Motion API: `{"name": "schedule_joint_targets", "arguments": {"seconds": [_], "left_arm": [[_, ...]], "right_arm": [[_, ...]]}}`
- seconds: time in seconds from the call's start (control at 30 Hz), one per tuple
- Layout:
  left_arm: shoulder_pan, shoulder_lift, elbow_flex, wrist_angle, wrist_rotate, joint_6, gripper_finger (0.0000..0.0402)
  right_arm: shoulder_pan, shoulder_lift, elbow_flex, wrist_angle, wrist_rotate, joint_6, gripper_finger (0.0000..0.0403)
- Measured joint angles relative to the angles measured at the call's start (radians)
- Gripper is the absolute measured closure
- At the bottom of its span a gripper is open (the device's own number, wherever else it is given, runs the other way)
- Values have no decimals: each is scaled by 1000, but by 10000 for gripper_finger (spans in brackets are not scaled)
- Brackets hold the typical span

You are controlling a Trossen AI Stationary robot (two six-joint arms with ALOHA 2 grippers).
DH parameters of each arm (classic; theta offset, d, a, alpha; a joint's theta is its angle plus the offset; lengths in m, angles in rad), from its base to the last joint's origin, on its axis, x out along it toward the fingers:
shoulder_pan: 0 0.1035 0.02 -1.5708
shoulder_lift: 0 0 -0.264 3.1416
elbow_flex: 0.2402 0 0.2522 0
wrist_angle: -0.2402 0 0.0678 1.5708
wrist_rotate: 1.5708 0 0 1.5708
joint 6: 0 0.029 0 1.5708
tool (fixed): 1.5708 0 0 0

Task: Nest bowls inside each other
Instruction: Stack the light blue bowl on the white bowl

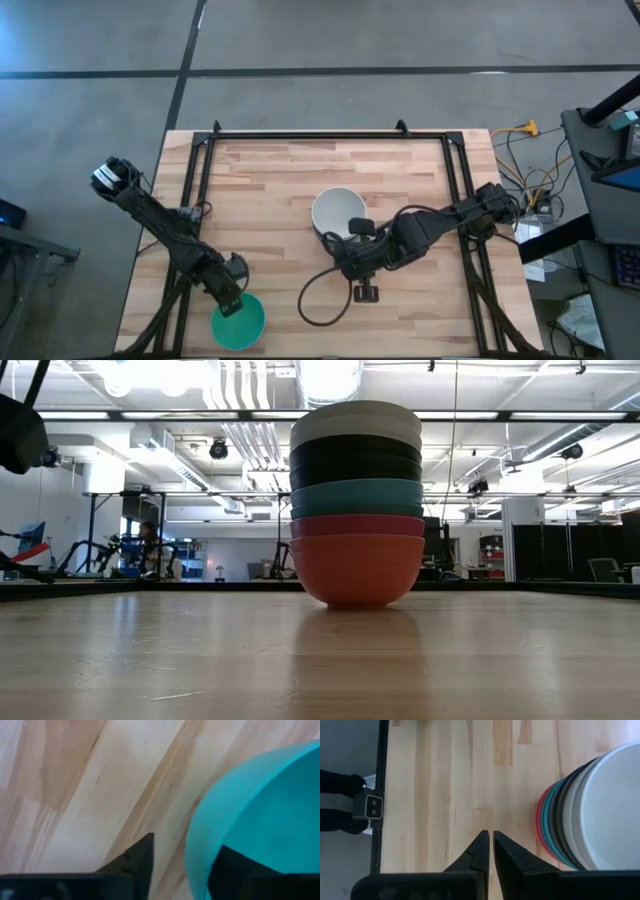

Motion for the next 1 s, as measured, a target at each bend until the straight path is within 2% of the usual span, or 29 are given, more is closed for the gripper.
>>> {"name": "schedule_joint_targets", "arguments": {"seconds": [0.23, 0.4, 0.63, 0.73, 0.83, 1.0], "left_arm": [[0, -24, 1, -2, 10, 27, 387], [0, -64, 2, -2, 27, 33, 396], [24, -211, 2, 1, 5, 30, 399], [52, -294, 2, 7, -89, 29, 399], [87, -380, 2, 74, -233, 64, 400], [168, -487, 2, 397, -479, 310, 400]], "right_arm": [[3, 0, -10, -1, 0, 3, 385], [3, 0, -11, 1, 0, 3, 385], [8, -15, -12, -1, 32, 7, 385], [14, -38, -12, -6, 100, 17, 385], [25, -69, -15, -15, 188, 34, 385], [58, -146, -43, -11, 363, 39, 385]]}}
